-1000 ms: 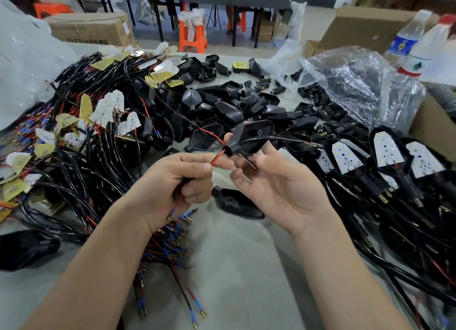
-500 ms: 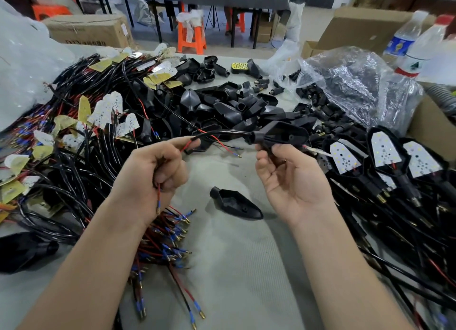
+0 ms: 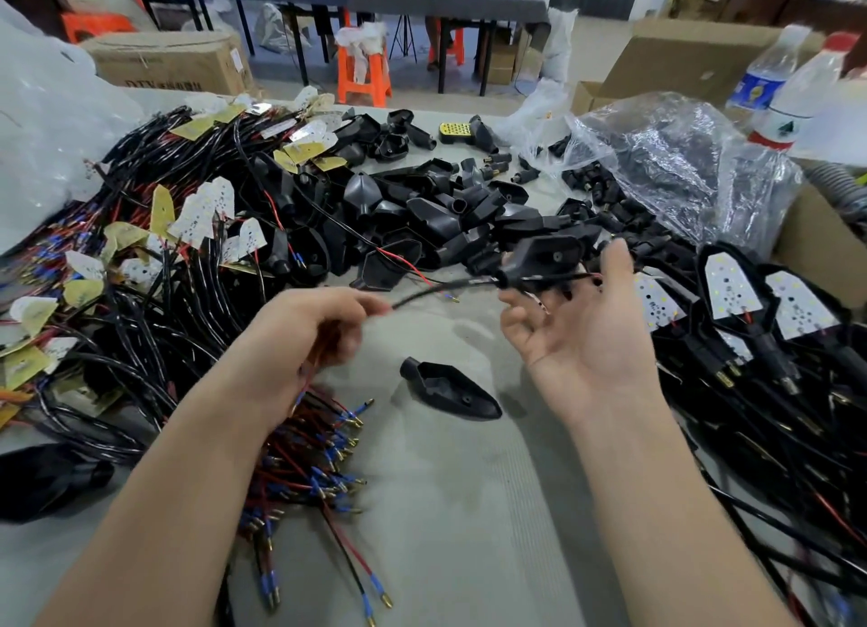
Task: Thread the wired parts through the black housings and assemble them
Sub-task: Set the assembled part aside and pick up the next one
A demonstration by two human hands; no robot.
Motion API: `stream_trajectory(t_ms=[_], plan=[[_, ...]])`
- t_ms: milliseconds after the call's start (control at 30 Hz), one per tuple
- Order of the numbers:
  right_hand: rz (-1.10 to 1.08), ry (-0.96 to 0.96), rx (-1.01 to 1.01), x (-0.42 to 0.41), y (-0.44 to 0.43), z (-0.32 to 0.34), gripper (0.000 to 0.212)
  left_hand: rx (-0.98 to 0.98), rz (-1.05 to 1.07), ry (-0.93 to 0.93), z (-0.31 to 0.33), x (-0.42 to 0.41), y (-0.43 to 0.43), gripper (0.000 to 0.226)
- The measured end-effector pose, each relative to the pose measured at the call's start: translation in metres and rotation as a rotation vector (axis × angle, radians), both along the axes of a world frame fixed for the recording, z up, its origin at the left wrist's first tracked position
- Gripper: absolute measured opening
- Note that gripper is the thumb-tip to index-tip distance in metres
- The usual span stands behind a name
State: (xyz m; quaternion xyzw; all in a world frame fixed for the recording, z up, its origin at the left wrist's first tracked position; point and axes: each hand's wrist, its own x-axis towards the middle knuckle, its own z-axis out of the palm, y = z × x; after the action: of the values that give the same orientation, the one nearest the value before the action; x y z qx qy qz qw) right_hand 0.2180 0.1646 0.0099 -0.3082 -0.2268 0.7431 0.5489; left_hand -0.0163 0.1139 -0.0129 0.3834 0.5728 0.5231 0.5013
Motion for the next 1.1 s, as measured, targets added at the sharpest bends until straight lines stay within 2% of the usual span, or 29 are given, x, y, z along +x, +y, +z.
stream_trajectory(t_ms=[67, 133, 267, 400, 533, 667, 733, 800, 867, 1000, 1100], plan=[[-0.006, -0.05, -0.011, 0.005, 0.002, 0.0, 0.048, -0.032, -0.336, 0.038, 0.001, -0.01, -0.005, 0.02], [-0.002, -0.144, 0.009, 0.008, 0.002, -0.001, 0.042, -0.054, -0.501, -0.042, 0.001, -0.017, -0.009, 0.032], [0.145, -0.295, 0.115, 0.002, -0.006, 0.0, 0.041, -0.033, -0.44, -0.185, -0.003, -0.01, -0.004, 0.042], [0.3, -0.478, 0.186, -0.019, -0.018, -0.008, 0.039, 0.037, -0.605, -0.184, -0.005, 0.014, 0.0, 0.053], [0.243, -0.977, 0.438, -0.03, -0.019, -0.022, 0.028, 0.081, -0.622, -0.081, -0.005, 0.027, -0.003, 0.056], [0.169, -1.066, 0.504, -0.029, -0.017, -0.026, 0.018, 0.057, -0.571, -0.12, -0.005, 0.023, -0.003, 0.06], [0.066, -1.173, 0.539, -0.027, -0.016, -0.028, 0.013, 0.062, -0.591, -0.138, -0.005, 0.023, -0.002, 0.062], [-0.016, -1.265, 0.57, -0.026, -0.017, -0.03, 0.022, 0.065, -0.59, -0.167, -0.006, 0.023, -0.002, 0.063], [-0.04, -1.261, 0.559, -0.027, -0.018, -0.031, 0.026, 0.073, -0.556, -0.196, -0.007, 0.022, -0.002, 0.062], [-0.082, -1.113, 0.487, -0.028, -0.017, -0.028, 0.03, 0.107, -0.443, -0.232, -0.008, 0.022, -0.001, 0.055], [-0.13, -1.035, 0.444, -0.028, -0.016, -0.028, 0.023, 0.115, -0.382, -0.216, -0.007, 0.024, 0.0, 0.051]])
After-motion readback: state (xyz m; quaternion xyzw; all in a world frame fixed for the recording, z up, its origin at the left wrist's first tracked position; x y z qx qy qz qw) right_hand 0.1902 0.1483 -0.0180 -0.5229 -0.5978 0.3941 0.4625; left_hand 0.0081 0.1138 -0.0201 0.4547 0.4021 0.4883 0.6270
